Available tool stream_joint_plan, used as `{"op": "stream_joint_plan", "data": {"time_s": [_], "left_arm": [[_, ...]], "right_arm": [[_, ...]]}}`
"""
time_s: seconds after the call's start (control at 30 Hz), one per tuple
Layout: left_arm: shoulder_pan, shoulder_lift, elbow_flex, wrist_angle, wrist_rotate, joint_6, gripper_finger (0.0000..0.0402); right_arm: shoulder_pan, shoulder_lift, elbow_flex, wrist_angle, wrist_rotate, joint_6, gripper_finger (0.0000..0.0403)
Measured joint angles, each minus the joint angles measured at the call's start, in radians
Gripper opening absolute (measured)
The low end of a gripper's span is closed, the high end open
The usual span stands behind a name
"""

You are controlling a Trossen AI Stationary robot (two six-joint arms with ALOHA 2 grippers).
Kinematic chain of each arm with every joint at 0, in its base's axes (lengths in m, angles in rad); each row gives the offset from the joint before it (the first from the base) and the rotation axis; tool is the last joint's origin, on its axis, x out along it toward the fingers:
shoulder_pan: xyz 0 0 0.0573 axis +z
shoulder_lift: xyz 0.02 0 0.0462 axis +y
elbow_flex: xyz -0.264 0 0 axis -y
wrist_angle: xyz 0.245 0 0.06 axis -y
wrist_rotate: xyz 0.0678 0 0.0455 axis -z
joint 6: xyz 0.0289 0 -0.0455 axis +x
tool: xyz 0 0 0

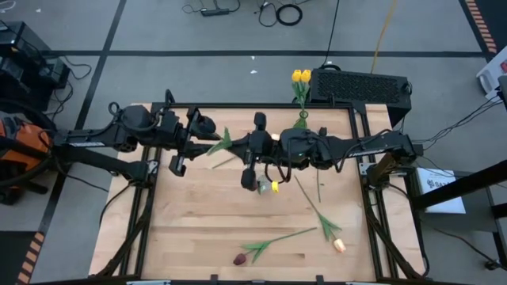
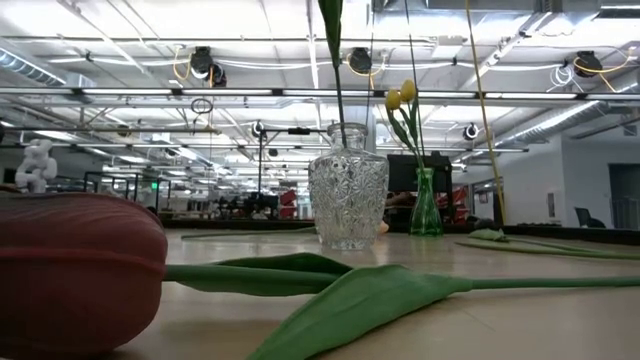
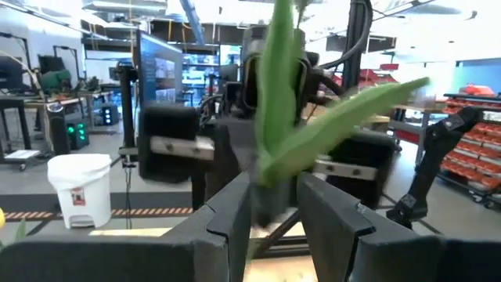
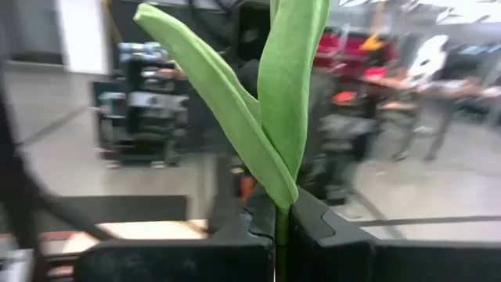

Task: Sort flowers into vase by color
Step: Put the bottom black tulip into the transparent vase

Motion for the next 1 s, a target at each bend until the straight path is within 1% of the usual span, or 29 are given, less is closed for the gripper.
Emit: {"op": "stream_joint_plan", "data": {"time_s": [0.1,0.17,0.23,0.33,0.43,0.5,0.57,0.67,0.73,0.8,0.83,0.9,0.97,1.0], "left_arm": [[0.0,-0.011,0.0,-0.006,-0.011,-0.001,0.0112],[0.0,-0.027,0.0,-0.04,-0.016,-0.001,0.0112],[0.0,-0.048,0.0,-0.073,-0.018,-0.001,0.0112],[0.0,-0.089,0.0,-0.124,-0.029,-0.001,0.0112],[0.0,-0.135,0.0,-0.164,-0.034,-0.001,0.0112],[0.0,-0.163,0.0,-0.177,-0.034,-0.001,0.0112],[0.0,-0.187,0.0,-0.203,-0.034,-0.002,0.0112],[0.0,-0.207,0.0,-0.229,-0.034,-0.02,0.0112],[0.0,-0.212,0.0,-0.243,-0.034,-0.051,0.0112],[0.0,-0.212,0.0,-0.254,-0.034,-0.047,0.0112],[0.0,-0.212,0.0,-0.269,-0.034,-0.047,0.0112],[0.0,-0.208,0.0,-0.293,-0.034,-0.05,0.0112],[0.0,-0.205,0.0,-0.318,-0.034,-0.055,0.0112],[0.0,-0.203,0.0,-0.331,-0.034,-0.054,0.0112]], "right_arm": [[0.005,-0.052,0.0,0.001,0.111,-0.062,0.0],[0.011,-0.106,0.001,-0.033,0.189,-0.075,0.0],[0.019,-0.159,0.002,-0.108,0.253,-0.06,0.0],[0.05,-0.237,-0.028,-0.241,0.311,-0.013,0.0],[0.105,-0.331,-0.133,-0.304,0.429,0.061,0.0],[0.146,-0.4,-0.249,-0.287,0.508,0.112,0.0],[0.181,-0.466,-0.39,-0.238,0.557,0.173,0.0],[0.208,-0.553,-0.619,-0.084,0.563,0.225,0.0],[0.209,-0.606,-0.763,0.073,0.55,0.225,0.0],[0.19,-0.653,-0.91,0.261,0.51,0.2,0.0],[0.173,-0.667,-0.983,0.38,0.47,0.187,0.0],[0.124,-0.684,-1.127,0.634,0.351,0.153,0.0],[0.066,-0.682,-1.241,0.89,0.216,0.139,0.0],[0.037,-0.676,-1.285,0.99,0.16,0.144,0.0]]}}
